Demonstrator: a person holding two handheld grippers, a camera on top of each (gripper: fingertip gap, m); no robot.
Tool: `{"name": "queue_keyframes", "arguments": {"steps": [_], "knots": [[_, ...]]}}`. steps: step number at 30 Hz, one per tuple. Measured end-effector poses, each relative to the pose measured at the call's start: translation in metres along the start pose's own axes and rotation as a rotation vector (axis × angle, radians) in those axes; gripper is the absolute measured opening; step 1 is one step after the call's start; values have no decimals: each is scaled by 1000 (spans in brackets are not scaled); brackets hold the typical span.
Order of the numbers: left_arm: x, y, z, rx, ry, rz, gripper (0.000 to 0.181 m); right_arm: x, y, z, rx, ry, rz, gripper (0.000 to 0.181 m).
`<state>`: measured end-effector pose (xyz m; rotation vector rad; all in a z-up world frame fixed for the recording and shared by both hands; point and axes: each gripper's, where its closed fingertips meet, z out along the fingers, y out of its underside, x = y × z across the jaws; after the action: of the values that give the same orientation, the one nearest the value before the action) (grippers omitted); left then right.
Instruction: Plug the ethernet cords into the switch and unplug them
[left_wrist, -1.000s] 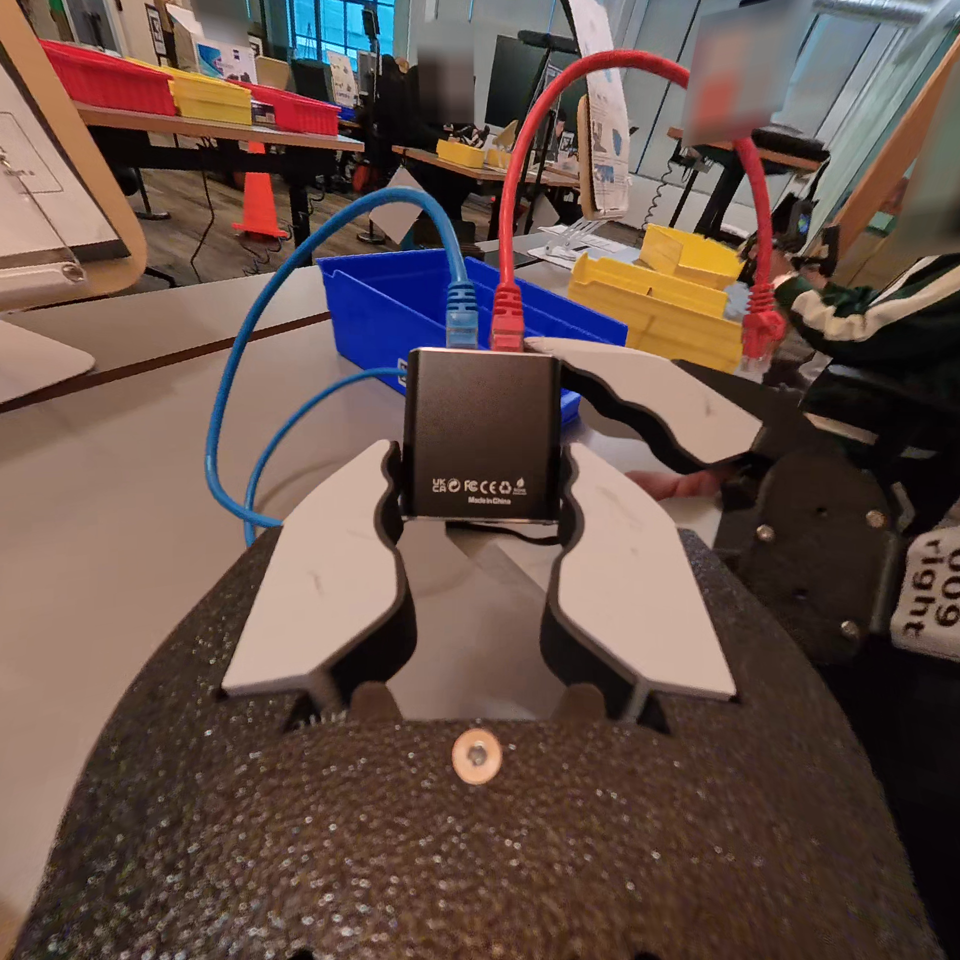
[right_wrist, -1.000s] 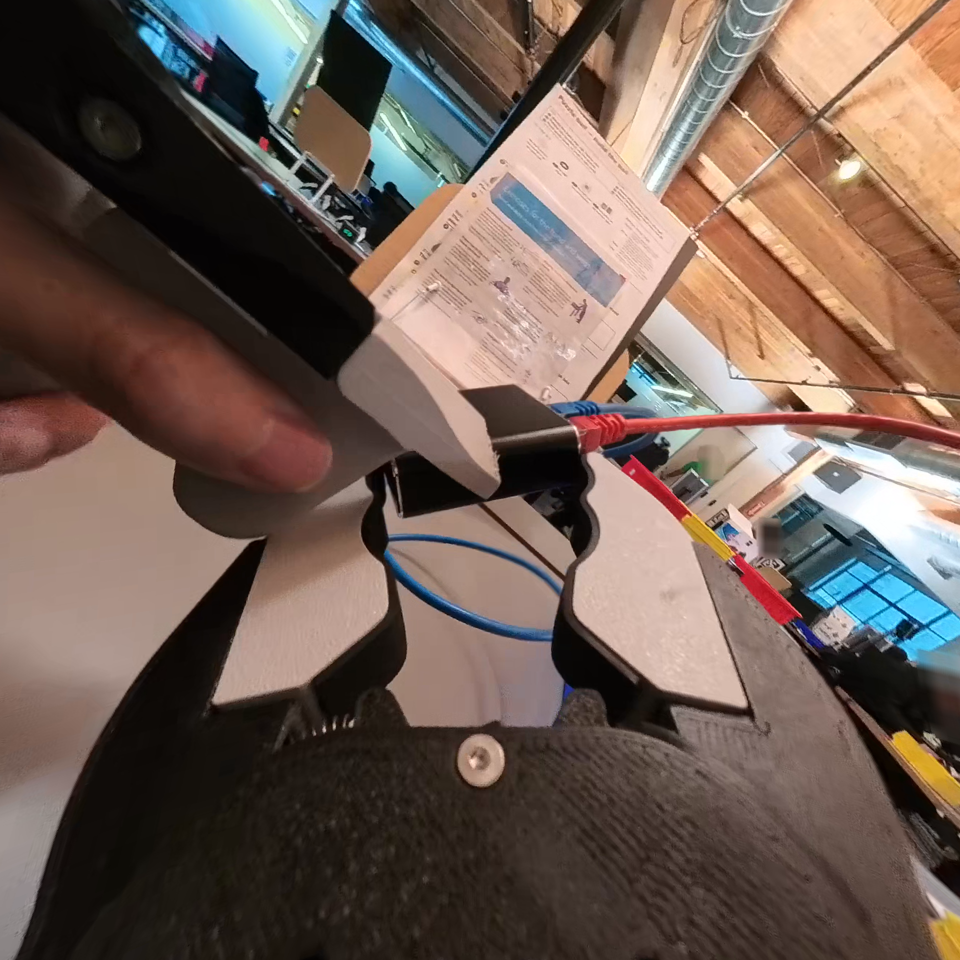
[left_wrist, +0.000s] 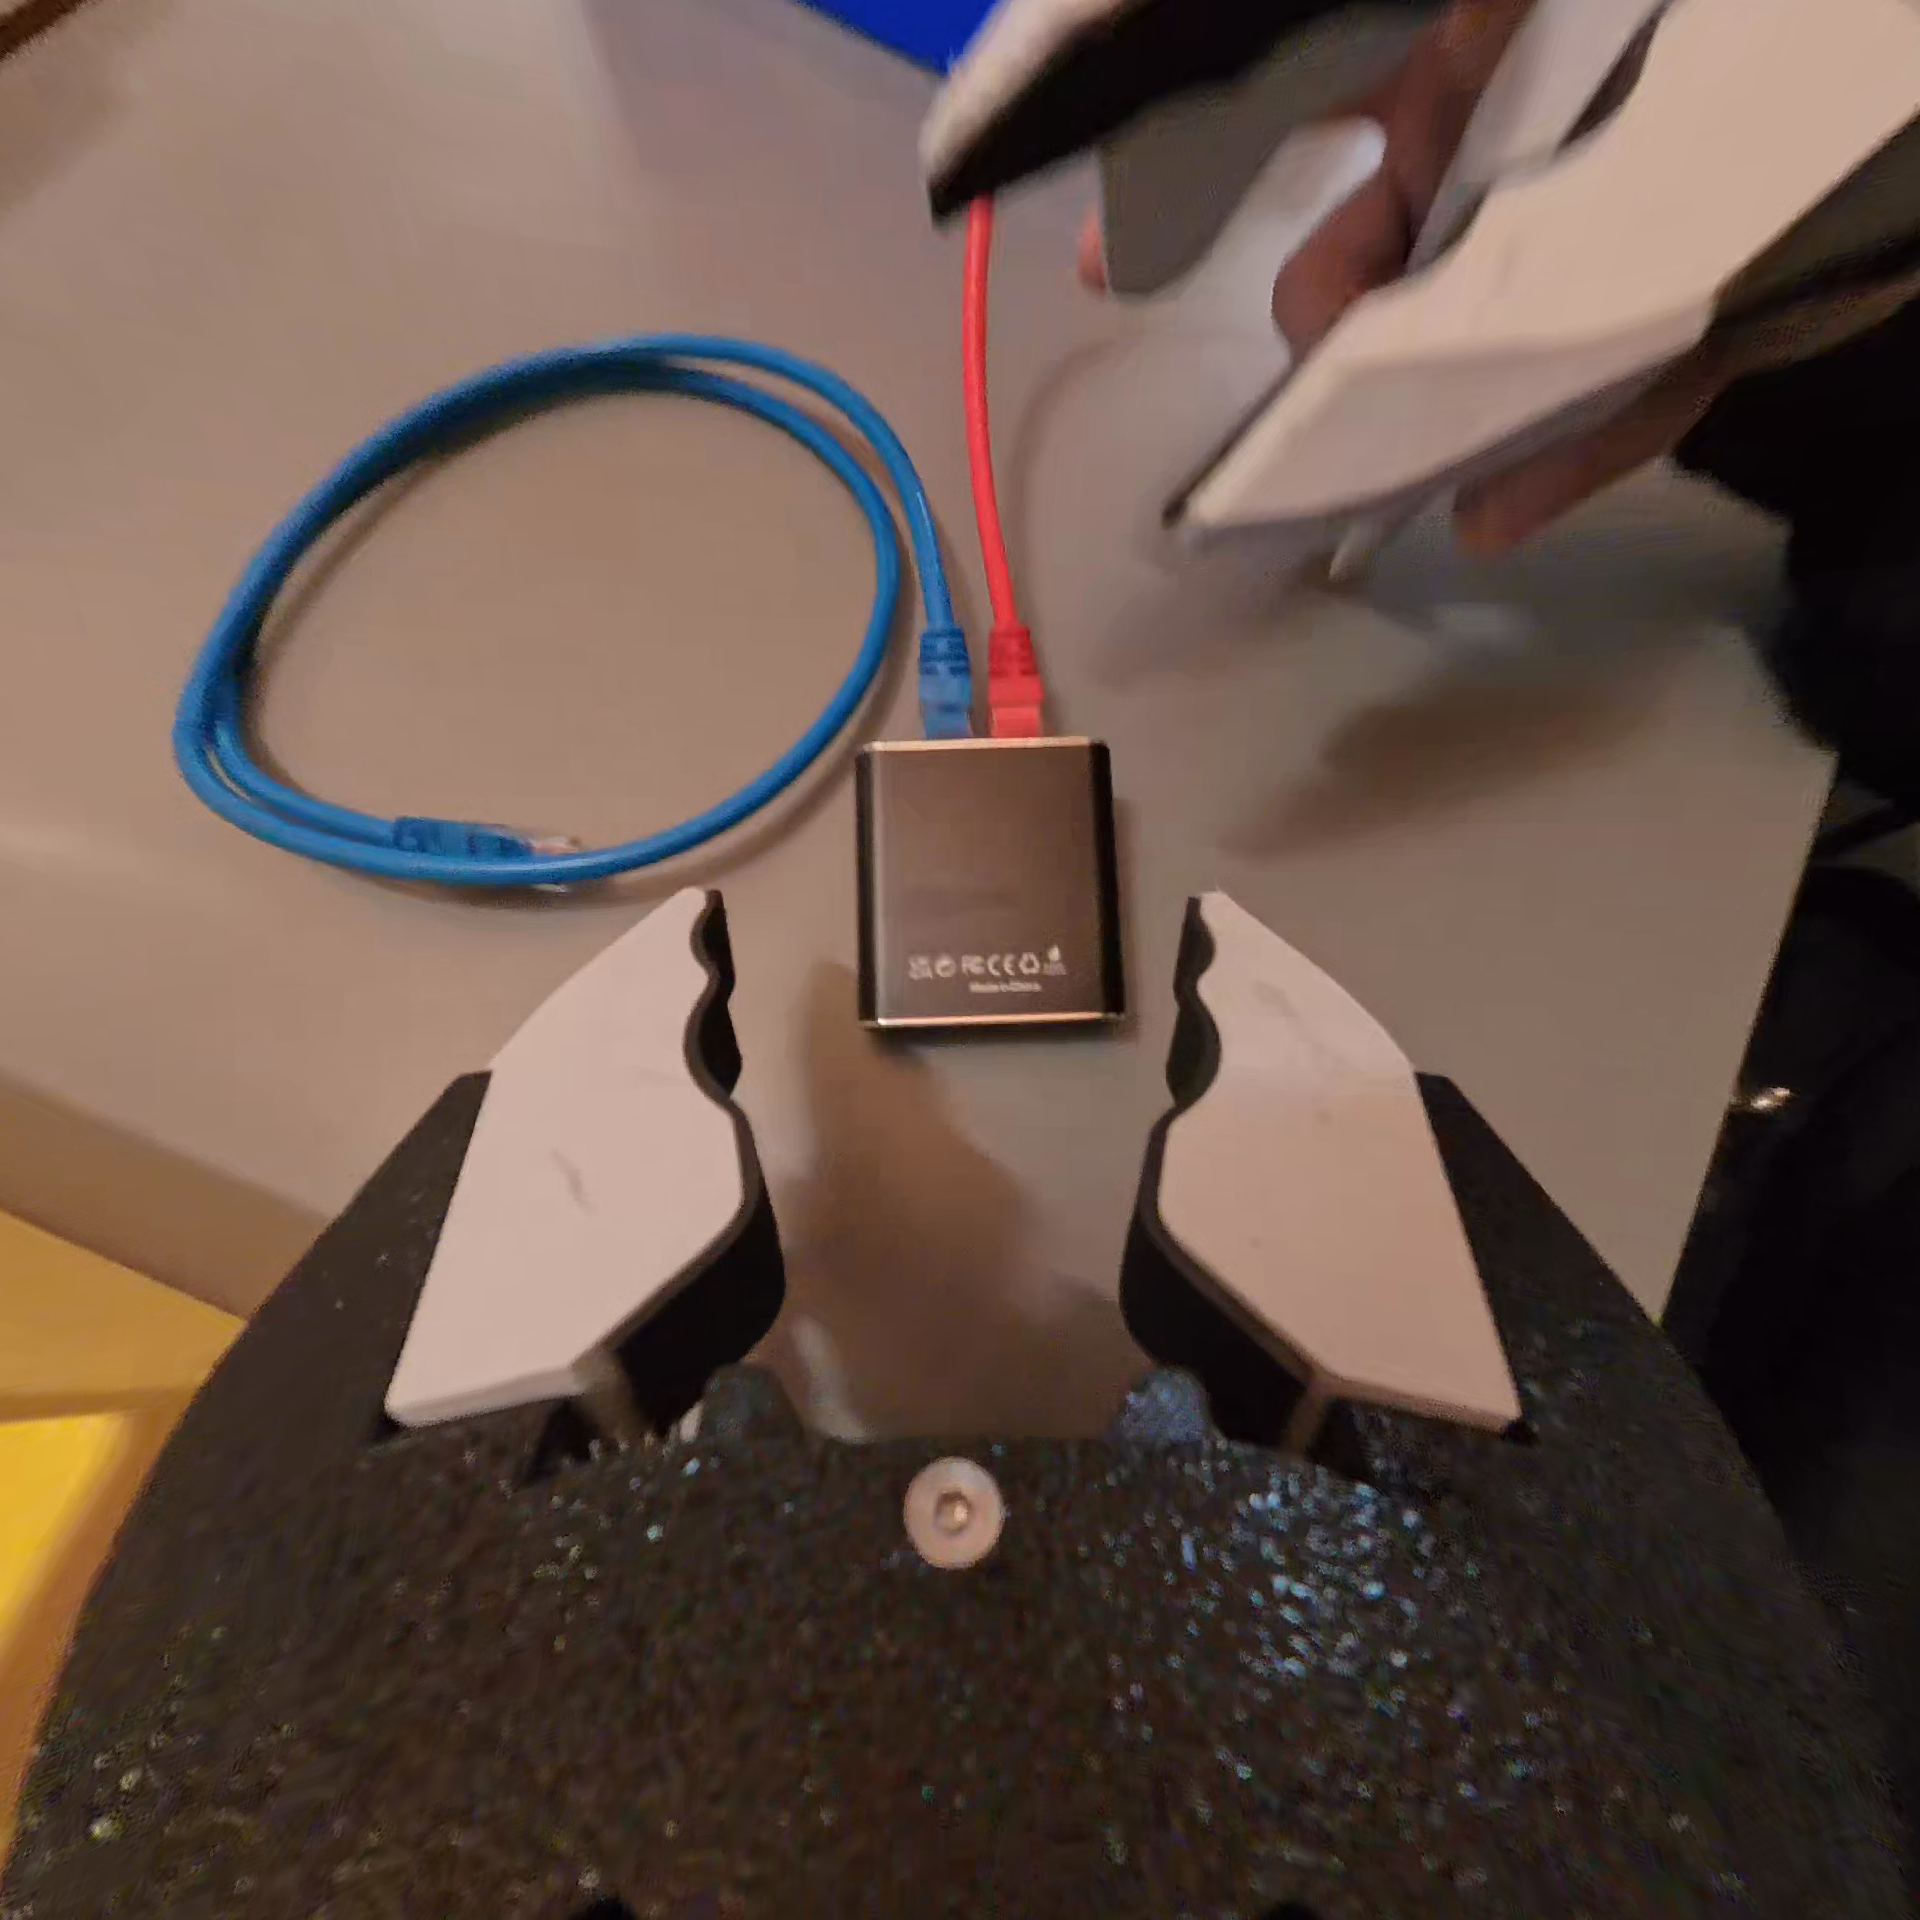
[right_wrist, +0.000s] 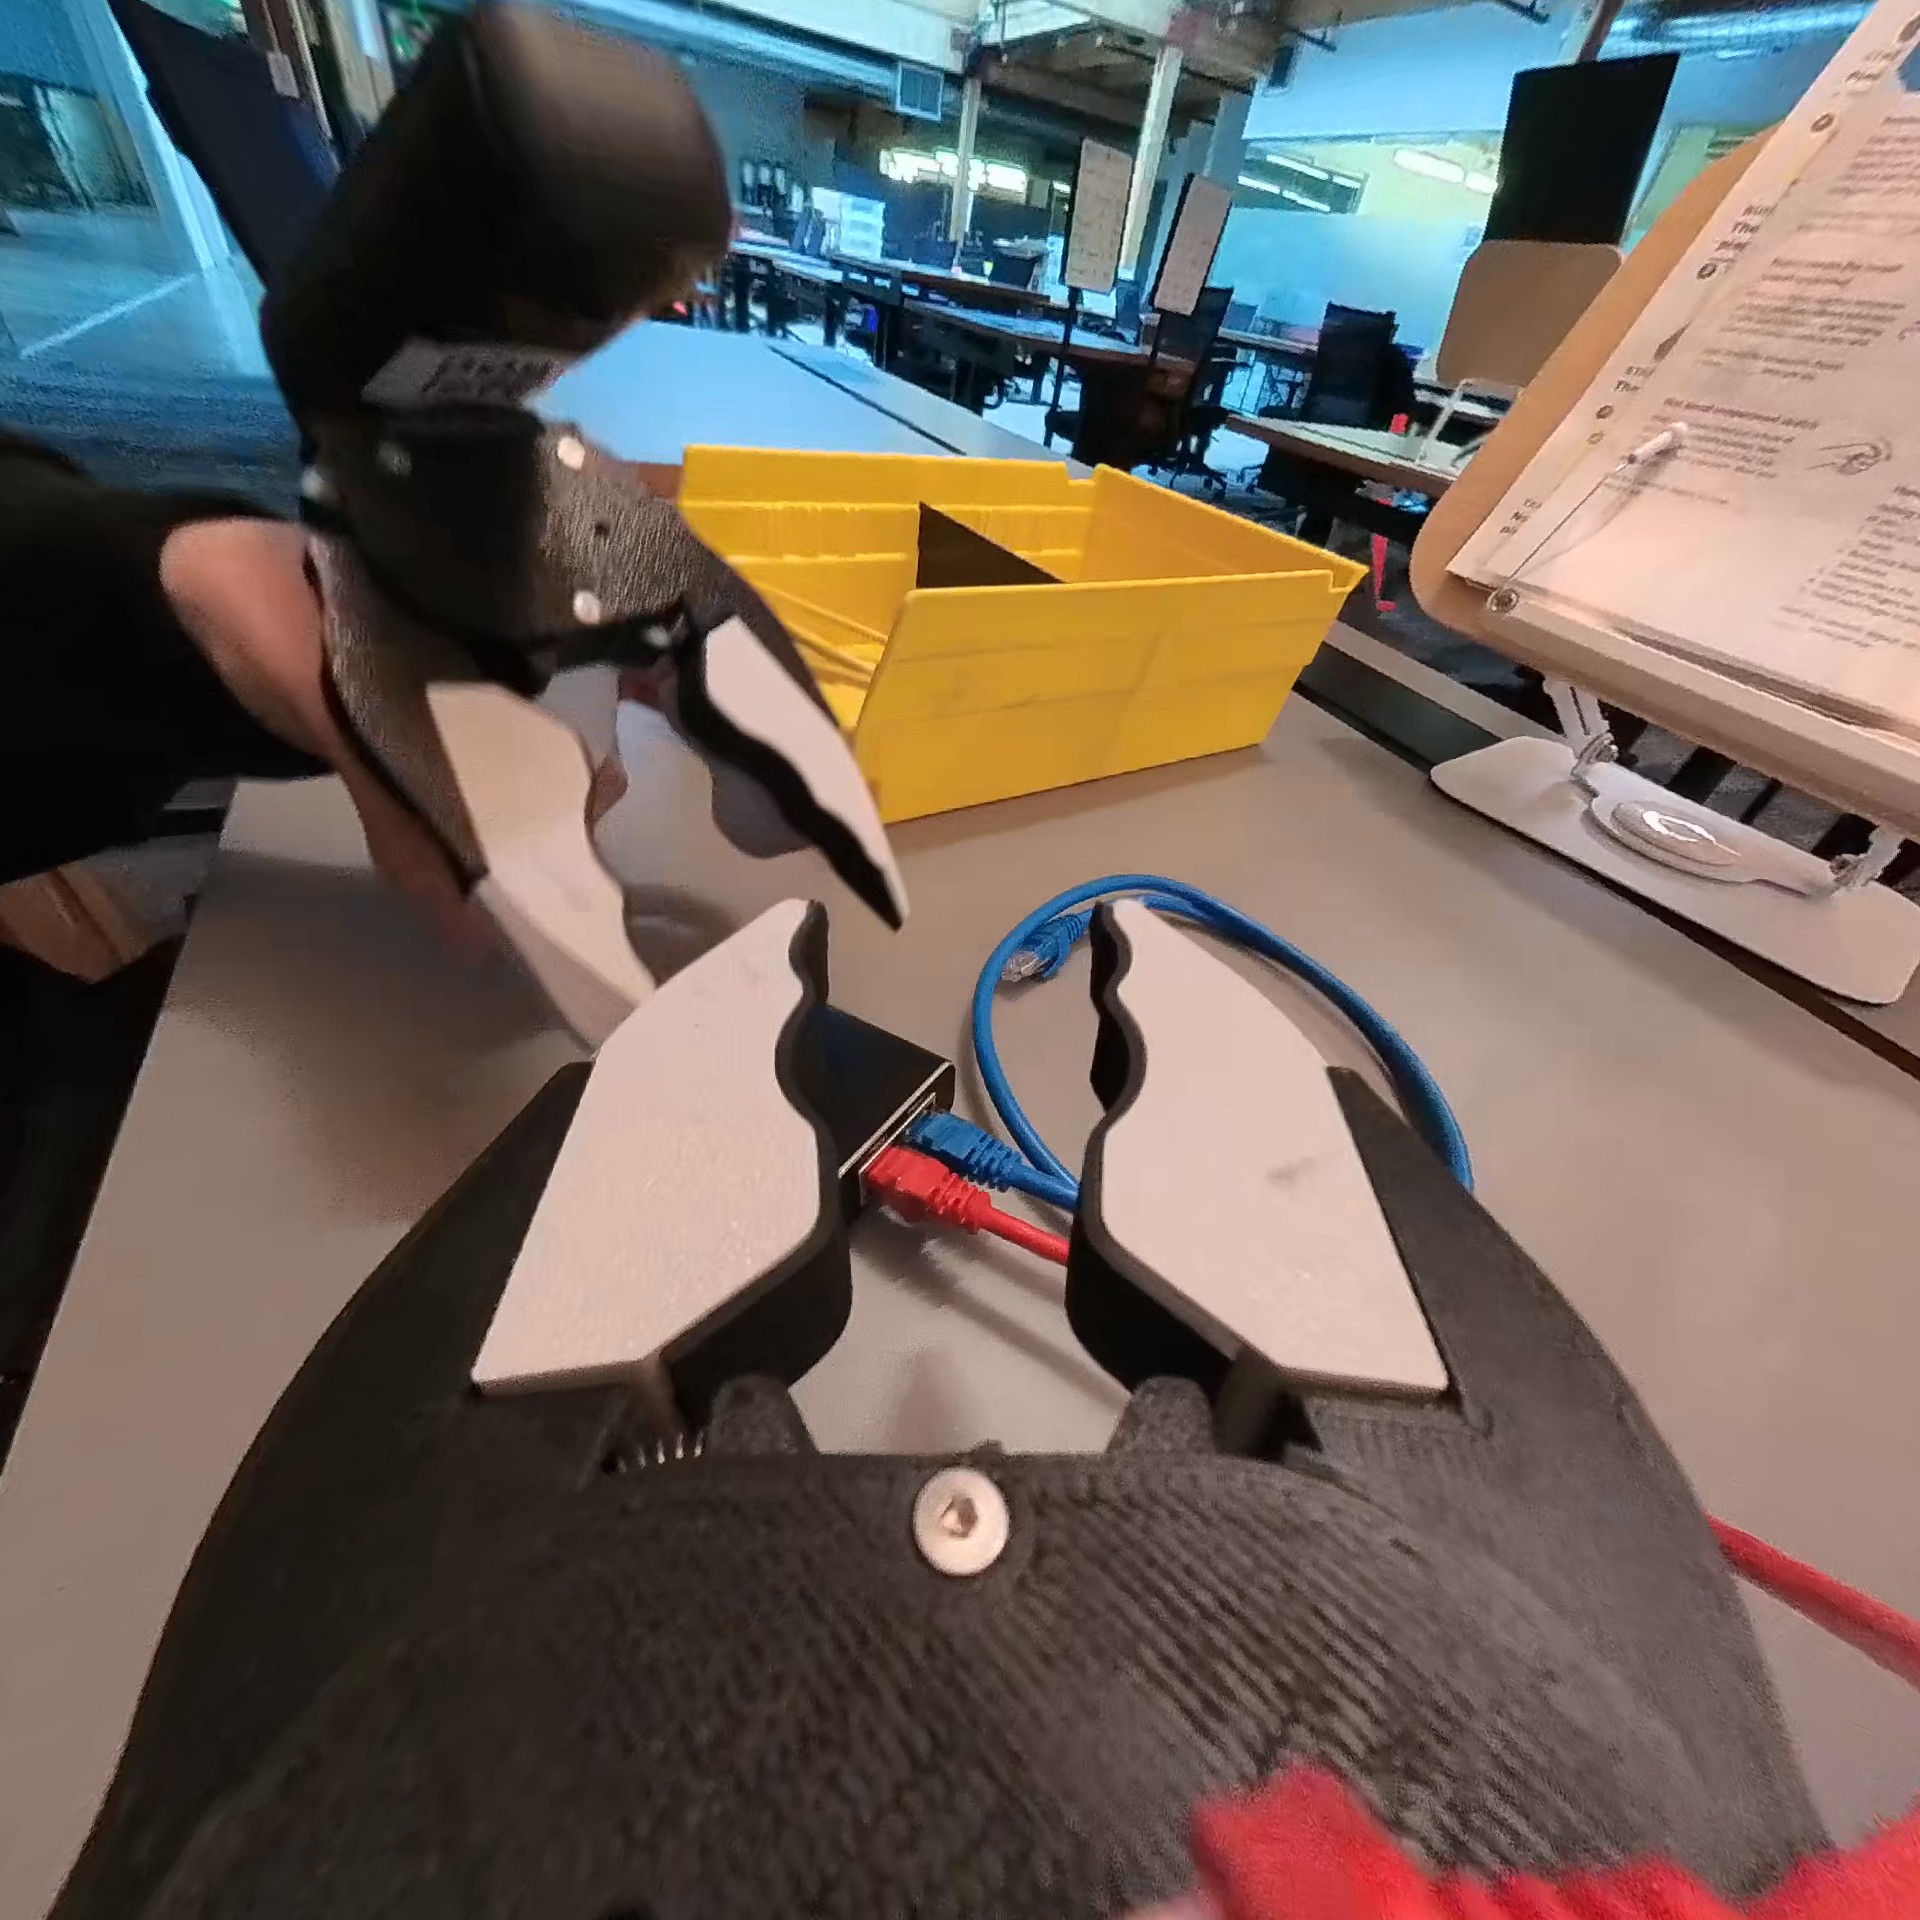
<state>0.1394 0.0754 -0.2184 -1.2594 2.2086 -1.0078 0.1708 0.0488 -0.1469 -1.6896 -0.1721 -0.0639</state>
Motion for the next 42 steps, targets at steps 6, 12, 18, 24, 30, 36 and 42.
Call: {"name": "queue_keyframes", "arguments": {"steps": [6,12,18,24,30,36,42], "knots": [[12,18,28,-89,-55,-37,62,-6,-12,1,50,-14,7,51],[-9,-5,14,73,-59,30,62,-36,-25,-4,97,-192,37,67],[-23,-46,-38,309,65,46,62,-60,-42,-9,157,-323,38,71],[-6,-58,-55,366,150,207,62,-43,-62,-4,68,-135,-63,91],[12,-66,-51,283,166,372,61,-29,-12,15,-67,-146,-76,96],[21,-73,-49,263,200,454,61,-32,-1,24,-36,-194,-127,63],[-1,-70,-44,302,99,143,74,-8,-6,17,-93,3,-310,63]]}}
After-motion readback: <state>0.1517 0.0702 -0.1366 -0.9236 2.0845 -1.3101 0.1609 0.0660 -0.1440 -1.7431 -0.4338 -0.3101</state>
